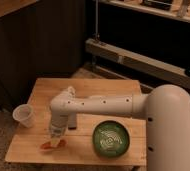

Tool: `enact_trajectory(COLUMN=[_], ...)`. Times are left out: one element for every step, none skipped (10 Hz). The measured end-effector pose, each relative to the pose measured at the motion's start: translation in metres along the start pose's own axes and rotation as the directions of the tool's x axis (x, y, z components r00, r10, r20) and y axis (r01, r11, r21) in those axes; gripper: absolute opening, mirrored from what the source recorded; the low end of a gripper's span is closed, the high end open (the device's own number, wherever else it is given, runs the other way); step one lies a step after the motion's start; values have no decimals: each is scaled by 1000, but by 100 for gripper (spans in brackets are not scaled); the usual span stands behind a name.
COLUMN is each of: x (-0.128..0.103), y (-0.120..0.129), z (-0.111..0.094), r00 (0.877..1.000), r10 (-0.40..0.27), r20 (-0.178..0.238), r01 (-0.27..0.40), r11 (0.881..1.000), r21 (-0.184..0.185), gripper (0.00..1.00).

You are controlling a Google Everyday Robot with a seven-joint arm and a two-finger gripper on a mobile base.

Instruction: Place the pepper in the ceramic bowl

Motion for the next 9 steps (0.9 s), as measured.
enact_trajectory(x=[0, -1, -1, -2, -2, -3, -3, -4, -4], y=[0, 0, 0, -1, -1, -1, -2, -2, -2], z=[-1, -1, -1, -1, -1, -2, -2, -2, -2], r00=[1000, 1000, 1000, 1000, 1000, 1000, 1000, 1000, 1000], r10=[-2, -4, -6, -9, -10, -14, -17, -18, -19], r20=[0, 2, 3, 6, 7, 9, 10, 11, 12], r01=[2, 4, 6, 9, 10, 14, 16, 18, 19], r11=[1000, 1000, 1000, 1000, 1000, 1000, 1000, 1000, 1000], r21=[-1, 1, 2, 2, 3, 3, 4, 4, 5], gripper=[3, 3, 3, 3, 3, 3, 3, 3, 3])
